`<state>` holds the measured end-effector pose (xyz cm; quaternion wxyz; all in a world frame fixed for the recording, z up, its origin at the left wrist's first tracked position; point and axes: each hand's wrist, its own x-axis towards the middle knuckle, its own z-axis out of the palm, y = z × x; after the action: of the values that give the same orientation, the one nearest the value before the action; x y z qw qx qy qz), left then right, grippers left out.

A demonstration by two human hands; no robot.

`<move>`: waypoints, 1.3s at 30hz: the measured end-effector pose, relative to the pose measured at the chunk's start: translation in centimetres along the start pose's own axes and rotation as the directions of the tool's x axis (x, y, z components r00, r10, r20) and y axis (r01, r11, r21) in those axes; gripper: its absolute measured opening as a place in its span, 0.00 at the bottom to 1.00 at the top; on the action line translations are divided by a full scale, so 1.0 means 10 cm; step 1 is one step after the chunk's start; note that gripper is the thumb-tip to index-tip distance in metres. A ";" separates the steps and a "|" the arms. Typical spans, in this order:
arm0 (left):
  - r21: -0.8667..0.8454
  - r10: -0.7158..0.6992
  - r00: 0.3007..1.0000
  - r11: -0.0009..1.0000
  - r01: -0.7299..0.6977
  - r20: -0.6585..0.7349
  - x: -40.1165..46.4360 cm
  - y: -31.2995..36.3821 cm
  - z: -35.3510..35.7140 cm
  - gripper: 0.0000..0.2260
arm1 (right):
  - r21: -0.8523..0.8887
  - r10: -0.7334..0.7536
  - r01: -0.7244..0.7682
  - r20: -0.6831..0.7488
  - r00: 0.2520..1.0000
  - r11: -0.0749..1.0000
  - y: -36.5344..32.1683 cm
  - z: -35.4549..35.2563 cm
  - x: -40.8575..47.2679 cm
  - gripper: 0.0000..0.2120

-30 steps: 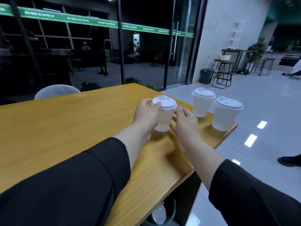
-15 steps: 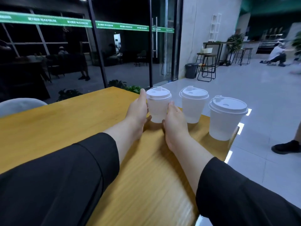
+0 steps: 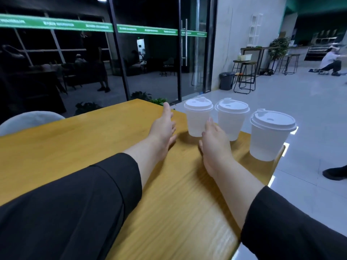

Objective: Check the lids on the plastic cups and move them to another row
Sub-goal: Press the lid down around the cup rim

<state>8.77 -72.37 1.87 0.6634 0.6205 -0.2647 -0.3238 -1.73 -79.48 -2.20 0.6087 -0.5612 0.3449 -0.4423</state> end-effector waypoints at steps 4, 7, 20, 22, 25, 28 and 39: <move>0.079 0.030 0.992 0.997 -0.020 -0.122 -0.40 -0.02 -0.62 0.32 | -0.088 0.047 -0.039 0.092 0.995 0.995 -0.12 0.00 -0.36 0.18; 0.157 0.058 0.970 0.987 -0.020 -0.237 -0.82 -0.01 -1.24 0.30 | -0.270 -0.013 0.070 0.207 0.978 0.960 -0.26 0.21 -0.77 0.21; 0.477 0.351 0.466 0.860 0.184 -0.812 -4.76 0.30 -4.01 0.16 | -0.047 -0.088 0.276 0.885 0.458 0.960 -0.66 2.84 -4.20 0.17; 0.469 0.369 0.375 0.854 0.224 -0.850 -5.37 0.22 -4.20 0.14 | -0.022 -0.078 0.238 0.912 0.404 0.971 -0.59 3.13 -4.79 0.17; 0.465 0.410 0.248 0.853 0.238 -0.878 -6.04 0.05 -4.35 0.10 | -0.032 -0.039 0.206 0.943 0.330 0.978 -0.48 3.44 -5.57 0.19; 0.458 0.453 0.070 0.880 0.123 -0.889 -6.45 -0.07 -4.35 0.14 | -0.009 -0.034 0.167 0.967 0.252 0.986 -0.39 3.65 -6.18 0.19; 0.273 0.270 0.071 0.961 0.050 -0.960 -6.43 -0.14 -4.52 0.30 | 0.008 0.010 -0.153 0.993 0.116 0.988 -0.30 3.98 -6.83 0.13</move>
<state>0.88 5.79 -0.29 0.6099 0.7254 0.1728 0.2682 8.94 -1.14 0.82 0.7365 -0.6595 -0.1395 0.0568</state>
